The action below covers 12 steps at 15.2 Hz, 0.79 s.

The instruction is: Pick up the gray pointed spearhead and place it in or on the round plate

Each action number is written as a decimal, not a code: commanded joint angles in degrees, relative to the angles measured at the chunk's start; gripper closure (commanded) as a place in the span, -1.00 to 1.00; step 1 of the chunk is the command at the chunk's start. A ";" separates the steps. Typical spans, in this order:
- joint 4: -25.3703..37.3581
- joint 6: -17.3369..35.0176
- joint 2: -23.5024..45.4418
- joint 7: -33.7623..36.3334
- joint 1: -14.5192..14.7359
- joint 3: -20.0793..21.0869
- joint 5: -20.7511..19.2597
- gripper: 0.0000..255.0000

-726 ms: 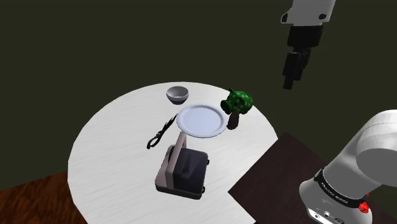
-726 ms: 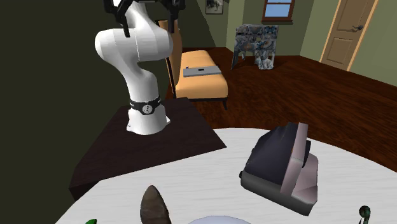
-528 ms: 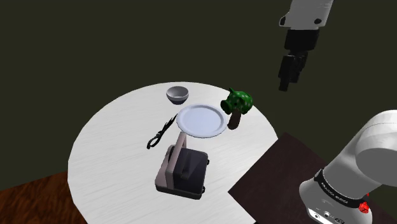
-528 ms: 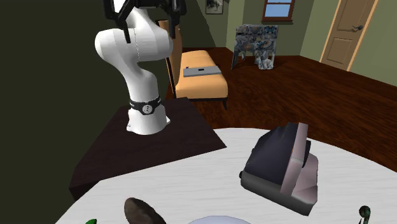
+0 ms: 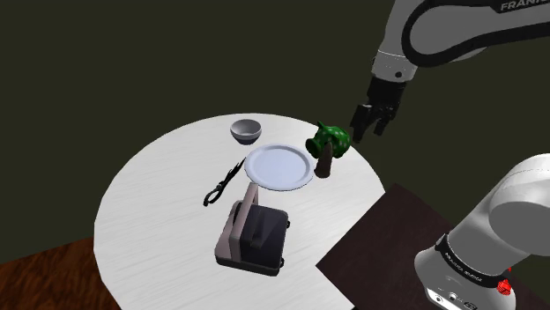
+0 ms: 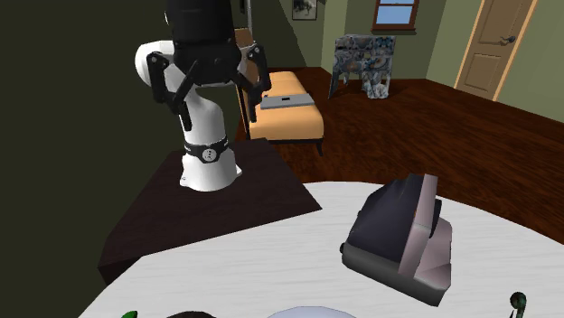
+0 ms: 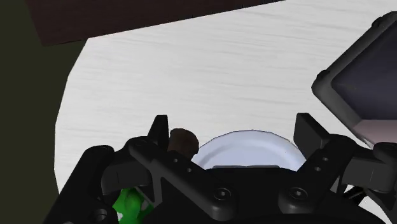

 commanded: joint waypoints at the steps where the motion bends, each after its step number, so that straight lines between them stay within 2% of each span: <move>1: -2.52 7.09 2.09 2.01 -0.83 0.48 0.86 -1.00; 7: -5.98 27.59 12.70 7.20 -3.21 1.62 3.29 -1.00; 12: -5.63 44.55 24.65 10.95 -4.85 2.03 5.47 -1.00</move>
